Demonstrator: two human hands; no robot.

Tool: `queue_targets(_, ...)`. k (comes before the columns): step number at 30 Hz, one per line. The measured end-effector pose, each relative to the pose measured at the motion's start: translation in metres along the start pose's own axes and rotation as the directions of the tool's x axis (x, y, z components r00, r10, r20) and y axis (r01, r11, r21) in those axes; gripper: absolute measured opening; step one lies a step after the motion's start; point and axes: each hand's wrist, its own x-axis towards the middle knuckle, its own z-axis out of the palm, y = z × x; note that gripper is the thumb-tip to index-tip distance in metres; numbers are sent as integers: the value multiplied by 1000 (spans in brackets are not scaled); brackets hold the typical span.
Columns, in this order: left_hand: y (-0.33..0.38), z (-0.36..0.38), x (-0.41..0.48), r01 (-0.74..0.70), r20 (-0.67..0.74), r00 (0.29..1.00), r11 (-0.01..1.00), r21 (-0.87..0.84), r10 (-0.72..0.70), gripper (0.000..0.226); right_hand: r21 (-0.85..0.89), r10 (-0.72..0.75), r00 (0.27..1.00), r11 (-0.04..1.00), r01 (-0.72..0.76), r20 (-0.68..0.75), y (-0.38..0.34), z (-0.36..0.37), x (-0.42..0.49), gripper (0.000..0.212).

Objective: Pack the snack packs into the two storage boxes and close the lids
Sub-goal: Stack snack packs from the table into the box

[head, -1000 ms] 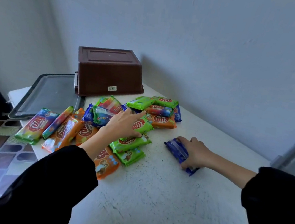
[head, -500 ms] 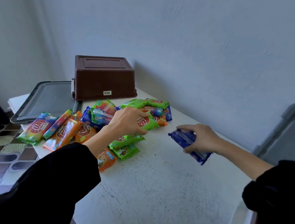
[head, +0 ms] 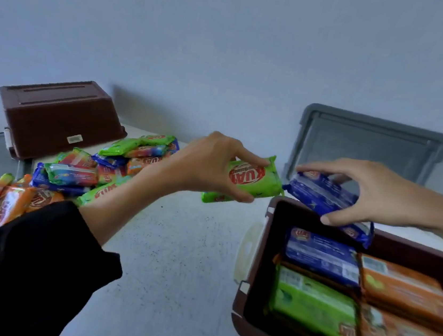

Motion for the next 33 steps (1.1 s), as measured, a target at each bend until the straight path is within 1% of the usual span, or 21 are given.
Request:
queue_targets(2, 26, 9, 4, -95, 62, 994, 995, -5, 95, 62, -14, 31, 999, 999, -31, 8, 12, -2, -30, 78)
queue_targets(5, 58, 26, 7, -209, 152, 966, 978, -19, 209, 62, -26, 90, 995, 996, -89, 34, 29, 3, -72, 83)
queue_targets(8, 82, 48, 8, -313, 247, 919, 950, -16, 307, 61, -3, 117, 991, 993, -117, 63, 43, 15, -105, 84)
queue_targets(11, 97, 69, 7, -381, 348, 866, 925, -4, 358, 61, -37, 130, 984, 991, -127, 118, 54, 30, -127, 85)
queue_targets(14, 103, 86, 6, -416, 403, 834, 909, 13, 376, 62, -26, 127, 979, 992, -125, 161, 60, 45, -141, 83)
queue_targets(20, 106, 106, 8, -468, 456, 812, 872, 140, 363, 64, -72, 130, 979, 990, -120, 160, 69, 66, -146, 84)
queue_targets(24, 111, 110, 7, -493, 469, 810, 842, 220, 352, 66, -122, 116, 983, 988, -99, 142, 74, 75, -144, 86)
queue_targets(33, 114, 113, 8, -522, 450, 814, 802, 289, 367, 67, -153, 57, 988, 988, -34, 145, 75, 75, -141, 80)
